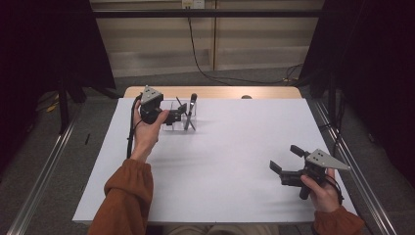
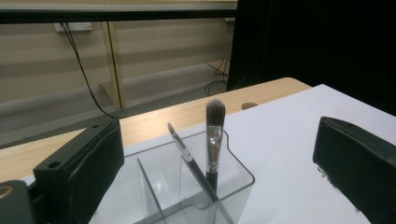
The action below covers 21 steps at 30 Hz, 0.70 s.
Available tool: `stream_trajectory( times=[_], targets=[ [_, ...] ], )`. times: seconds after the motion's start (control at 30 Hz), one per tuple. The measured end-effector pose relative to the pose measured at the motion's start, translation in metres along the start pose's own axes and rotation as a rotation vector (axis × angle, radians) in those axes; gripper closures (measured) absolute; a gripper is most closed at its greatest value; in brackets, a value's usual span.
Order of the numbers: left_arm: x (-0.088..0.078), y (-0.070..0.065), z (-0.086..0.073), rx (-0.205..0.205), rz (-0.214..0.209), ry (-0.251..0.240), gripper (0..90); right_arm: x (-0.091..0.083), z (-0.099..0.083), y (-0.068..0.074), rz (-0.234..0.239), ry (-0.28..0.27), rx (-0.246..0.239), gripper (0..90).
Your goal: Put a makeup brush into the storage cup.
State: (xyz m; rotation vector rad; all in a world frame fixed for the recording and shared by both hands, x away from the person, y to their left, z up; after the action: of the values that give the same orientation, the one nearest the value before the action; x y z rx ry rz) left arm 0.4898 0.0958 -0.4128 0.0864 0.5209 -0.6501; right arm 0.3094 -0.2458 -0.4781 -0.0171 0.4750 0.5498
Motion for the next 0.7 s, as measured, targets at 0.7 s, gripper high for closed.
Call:
stream_trajectory(
  times=[0.7],
  targets=[
    [-0.043, -0.006, -0.018, 0.034, 0.020, -0.019, 2.6, -0.001, 0.001, 0.001, -0.010, -0.002, -0.006, 0.0]
  ],
)
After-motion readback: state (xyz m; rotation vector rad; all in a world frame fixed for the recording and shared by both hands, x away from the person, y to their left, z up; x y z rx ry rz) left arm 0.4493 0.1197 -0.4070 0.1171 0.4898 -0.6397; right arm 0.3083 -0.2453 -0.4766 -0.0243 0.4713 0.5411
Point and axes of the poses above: each handheld gripper's, and its own axes: x roughly forward along the jaws, z roughly out of its top, y roughly to its left, the point moved 9 cm from there along x, roughly forward along the jaws, and after that the axes turned 12 degrees about y, right-handed, at the moved point
